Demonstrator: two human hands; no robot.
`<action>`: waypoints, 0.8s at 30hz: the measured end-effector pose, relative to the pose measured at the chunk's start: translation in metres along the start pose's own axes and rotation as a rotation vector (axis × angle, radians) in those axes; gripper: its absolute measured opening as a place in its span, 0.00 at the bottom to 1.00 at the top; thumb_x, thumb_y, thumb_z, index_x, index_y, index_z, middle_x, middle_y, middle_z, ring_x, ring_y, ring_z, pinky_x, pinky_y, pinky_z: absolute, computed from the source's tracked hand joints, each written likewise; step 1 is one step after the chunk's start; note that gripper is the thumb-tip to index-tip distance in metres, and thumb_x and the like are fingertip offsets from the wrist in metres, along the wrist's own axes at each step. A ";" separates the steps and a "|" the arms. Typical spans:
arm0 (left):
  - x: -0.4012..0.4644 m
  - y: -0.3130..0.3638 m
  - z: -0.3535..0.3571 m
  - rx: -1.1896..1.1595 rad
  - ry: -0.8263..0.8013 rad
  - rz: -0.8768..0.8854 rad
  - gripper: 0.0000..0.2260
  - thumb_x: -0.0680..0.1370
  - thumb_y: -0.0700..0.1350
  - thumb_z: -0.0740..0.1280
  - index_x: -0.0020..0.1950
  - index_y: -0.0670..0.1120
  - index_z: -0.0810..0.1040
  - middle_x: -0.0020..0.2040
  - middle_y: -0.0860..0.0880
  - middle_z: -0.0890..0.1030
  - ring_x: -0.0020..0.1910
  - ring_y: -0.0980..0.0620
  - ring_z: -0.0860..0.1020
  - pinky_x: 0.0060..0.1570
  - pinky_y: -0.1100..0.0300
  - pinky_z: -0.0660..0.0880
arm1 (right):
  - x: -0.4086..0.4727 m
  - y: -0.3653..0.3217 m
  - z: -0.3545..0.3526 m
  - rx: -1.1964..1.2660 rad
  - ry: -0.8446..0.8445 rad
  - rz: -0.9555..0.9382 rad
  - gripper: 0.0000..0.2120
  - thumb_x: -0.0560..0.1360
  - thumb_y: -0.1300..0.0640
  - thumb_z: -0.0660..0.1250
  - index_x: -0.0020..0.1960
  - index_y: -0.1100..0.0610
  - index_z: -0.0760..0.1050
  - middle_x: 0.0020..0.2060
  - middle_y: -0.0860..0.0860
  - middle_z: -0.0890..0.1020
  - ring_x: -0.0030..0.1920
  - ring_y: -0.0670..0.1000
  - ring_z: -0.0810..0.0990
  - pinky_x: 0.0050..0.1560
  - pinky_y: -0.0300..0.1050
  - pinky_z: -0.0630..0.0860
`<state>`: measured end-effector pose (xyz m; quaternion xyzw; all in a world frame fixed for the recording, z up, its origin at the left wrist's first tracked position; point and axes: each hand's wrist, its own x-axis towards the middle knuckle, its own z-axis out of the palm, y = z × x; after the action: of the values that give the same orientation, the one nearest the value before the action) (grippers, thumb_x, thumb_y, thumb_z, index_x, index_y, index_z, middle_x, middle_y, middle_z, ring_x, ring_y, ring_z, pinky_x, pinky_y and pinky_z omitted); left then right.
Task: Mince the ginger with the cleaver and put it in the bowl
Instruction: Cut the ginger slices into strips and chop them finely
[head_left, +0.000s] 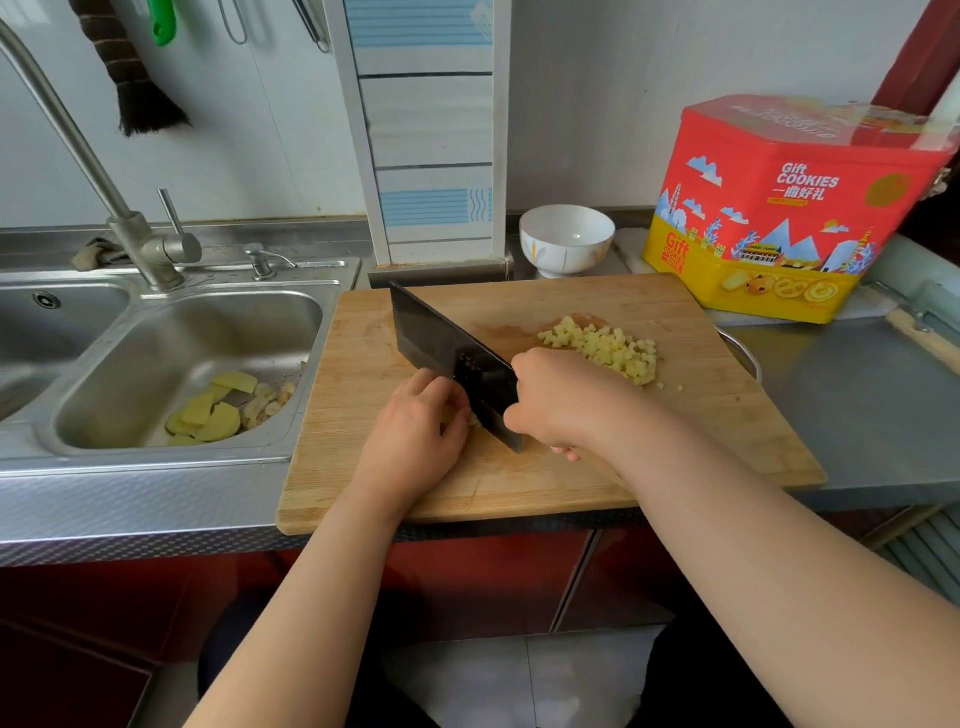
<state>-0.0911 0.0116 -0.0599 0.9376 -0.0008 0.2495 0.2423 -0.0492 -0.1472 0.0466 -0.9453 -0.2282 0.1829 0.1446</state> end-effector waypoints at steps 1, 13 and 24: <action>0.000 0.000 0.000 0.000 -0.001 -0.007 0.03 0.75 0.43 0.69 0.46 0.47 0.76 0.46 0.53 0.74 0.42 0.56 0.71 0.38 0.70 0.63 | 0.001 -0.002 -0.001 -0.006 -0.010 0.014 0.09 0.77 0.62 0.60 0.57 0.58 0.69 0.34 0.58 0.80 0.28 0.54 0.77 0.30 0.45 0.79; -0.006 0.002 -0.005 -0.022 -0.026 -0.023 0.03 0.76 0.45 0.69 0.49 0.49 0.77 0.50 0.54 0.74 0.44 0.55 0.75 0.42 0.62 0.73 | -0.007 0.016 -0.004 0.189 0.026 0.043 0.25 0.78 0.59 0.62 0.73 0.60 0.63 0.32 0.56 0.78 0.23 0.50 0.74 0.27 0.39 0.72; -0.007 0.003 -0.007 -0.008 0.011 -0.009 0.01 0.76 0.42 0.67 0.45 0.46 0.76 0.47 0.55 0.73 0.42 0.54 0.73 0.39 0.63 0.67 | -0.018 -0.005 -0.013 0.026 0.038 -0.030 0.04 0.77 0.60 0.61 0.49 0.56 0.66 0.31 0.55 0.78 0.23 0.51 0.75 0.25 0.39 0.70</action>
<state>-0.1007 0.0116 -0.0569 0.9351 0.0038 0.2538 0.2472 -0.0605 -0.1542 0.0643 -0.9431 -0.2371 0.1657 0.1641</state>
